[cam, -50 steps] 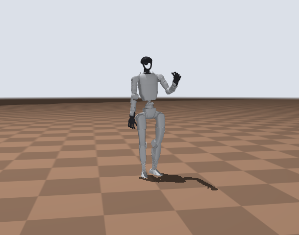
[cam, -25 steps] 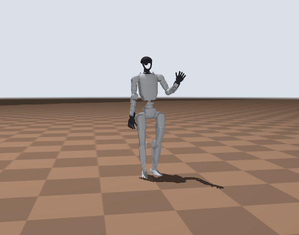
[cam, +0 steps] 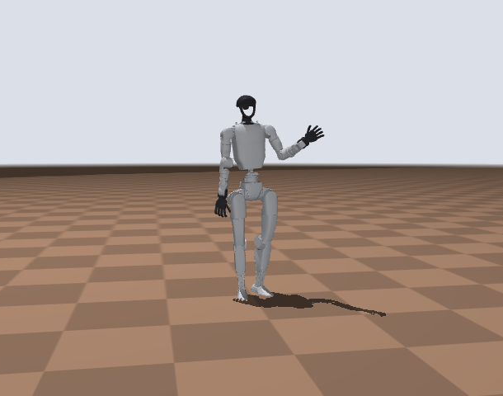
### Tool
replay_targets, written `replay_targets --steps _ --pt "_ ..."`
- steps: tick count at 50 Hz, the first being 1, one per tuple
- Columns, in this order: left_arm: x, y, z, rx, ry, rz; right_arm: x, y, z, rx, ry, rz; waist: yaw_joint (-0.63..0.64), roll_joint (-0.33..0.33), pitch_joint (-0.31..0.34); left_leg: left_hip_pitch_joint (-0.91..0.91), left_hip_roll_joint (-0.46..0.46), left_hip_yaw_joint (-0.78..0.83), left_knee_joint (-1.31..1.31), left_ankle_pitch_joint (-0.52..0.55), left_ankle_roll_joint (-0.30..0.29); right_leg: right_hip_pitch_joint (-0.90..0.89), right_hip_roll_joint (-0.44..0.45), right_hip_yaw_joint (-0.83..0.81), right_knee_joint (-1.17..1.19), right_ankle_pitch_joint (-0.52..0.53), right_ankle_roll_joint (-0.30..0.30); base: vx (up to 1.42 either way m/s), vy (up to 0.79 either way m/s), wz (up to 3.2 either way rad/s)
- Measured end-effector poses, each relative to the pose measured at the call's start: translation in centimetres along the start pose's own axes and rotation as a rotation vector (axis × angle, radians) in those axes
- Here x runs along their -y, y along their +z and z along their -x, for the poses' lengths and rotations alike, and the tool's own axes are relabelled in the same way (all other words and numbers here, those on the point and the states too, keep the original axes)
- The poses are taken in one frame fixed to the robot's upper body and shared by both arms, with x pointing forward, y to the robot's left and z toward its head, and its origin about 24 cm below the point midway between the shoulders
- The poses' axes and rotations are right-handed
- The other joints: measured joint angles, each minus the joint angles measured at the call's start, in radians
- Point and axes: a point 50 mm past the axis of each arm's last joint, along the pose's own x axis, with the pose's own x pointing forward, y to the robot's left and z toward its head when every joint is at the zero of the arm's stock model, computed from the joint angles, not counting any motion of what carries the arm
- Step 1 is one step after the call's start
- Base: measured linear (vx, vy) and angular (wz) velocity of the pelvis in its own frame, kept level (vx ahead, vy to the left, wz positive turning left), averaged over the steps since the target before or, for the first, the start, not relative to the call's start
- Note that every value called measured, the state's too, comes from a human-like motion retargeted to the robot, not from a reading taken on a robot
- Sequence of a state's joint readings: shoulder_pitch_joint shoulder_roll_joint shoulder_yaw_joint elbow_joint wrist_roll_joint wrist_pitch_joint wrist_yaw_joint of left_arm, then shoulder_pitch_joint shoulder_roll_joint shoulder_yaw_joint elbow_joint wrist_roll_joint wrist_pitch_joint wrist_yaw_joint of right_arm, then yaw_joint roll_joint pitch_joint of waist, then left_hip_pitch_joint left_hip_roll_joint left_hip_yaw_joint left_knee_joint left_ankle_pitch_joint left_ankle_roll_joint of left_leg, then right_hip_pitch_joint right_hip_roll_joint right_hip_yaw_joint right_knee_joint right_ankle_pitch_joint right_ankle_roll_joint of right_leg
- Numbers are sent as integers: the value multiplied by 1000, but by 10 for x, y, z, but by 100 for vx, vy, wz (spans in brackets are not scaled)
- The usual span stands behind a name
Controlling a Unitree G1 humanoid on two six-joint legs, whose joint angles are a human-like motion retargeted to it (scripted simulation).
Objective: Upper body actions
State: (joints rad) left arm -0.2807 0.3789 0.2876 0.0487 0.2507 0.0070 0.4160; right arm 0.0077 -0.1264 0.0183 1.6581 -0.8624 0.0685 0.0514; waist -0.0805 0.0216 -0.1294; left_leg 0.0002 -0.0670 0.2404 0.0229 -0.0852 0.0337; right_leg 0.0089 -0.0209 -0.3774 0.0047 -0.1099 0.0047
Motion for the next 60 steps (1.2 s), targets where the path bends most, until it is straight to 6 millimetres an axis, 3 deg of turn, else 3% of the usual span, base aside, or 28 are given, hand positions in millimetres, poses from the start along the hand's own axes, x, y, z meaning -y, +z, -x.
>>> replay_targets --steps 5,10,13,17,26,30,33,40,47,54,60 --pt "-6 1 4 51 34 -48 1 1 0 5 -6 3 2 -1 5 1 1 7 0 -2 0 0 2 9 0 1 -1 0 0 0" --pt "-14 5 20 262 126 -106 2 2 0 8 -4 -13 9 -4 12 1 3 20 -1 -3 0 -2 6 21 -1 1 -3 0 0 -7" --pt "-17 -4 34 330 114 -199 4 4 1 13 -11 -6 3 -3 16 1 4 19 -1 -3 0 -4 7 22 -1 2 -3 0 0 0" --pt "-13 -31 57 264 4 -287 5 5 1 19 -21 5 -2 -4 25 2 5 21 -2 -2 0 -5 9 23 -1 3 -5 0 0 0" --pt "6 -108 130 -146 -255 -315 7 6 1 24 -26 -2 1 -6 42 4 10 34 -3 -2 -1 -8 13 37 0 7 -7 0 0 0" --pt "16 -156 185 -496 -488 -317 6 6 1 23 -24 -1 3 -9 44 2 10 39 -2 -2 -2 -9 13 42 -2 9 -9 0 0 0" --pt "20 -177 230 -755 -602 -257 6 8 1 30 -32 6 5 -12 49 3 10 44 -1 -2 -2 -9 15 46 -2 10 -12 0 0 0" --pt "0 -193 321 -1202 -673 -287 7 9 1 36 -39 2 0 -10 50 3 16 61 -2 -5 -3 -17 21 67 1 12 -13 -1 -1 -8" --pt "-29 -178 405 -1778 -898 -176 8 12 1 44 -42 3 -12 -14 49 -3 25 71 -2 -8 -7 -38 14 81 10 16 -4 0 0 0" --pt "-46 -175 417 -1771 -697 -357 6 11 1 46 -41 -19 10 -20 56 0 38 96 -5 -11 -10 -47 14 105 18 17 6 0 -1 -16" --pt "-45 -177 414 -1780 -708 -344 4 9 1 44 -28 -42 15 -25 60 -1 41 89 -3 -8 -10 -43 8 95 21 16 12 0 0 11"
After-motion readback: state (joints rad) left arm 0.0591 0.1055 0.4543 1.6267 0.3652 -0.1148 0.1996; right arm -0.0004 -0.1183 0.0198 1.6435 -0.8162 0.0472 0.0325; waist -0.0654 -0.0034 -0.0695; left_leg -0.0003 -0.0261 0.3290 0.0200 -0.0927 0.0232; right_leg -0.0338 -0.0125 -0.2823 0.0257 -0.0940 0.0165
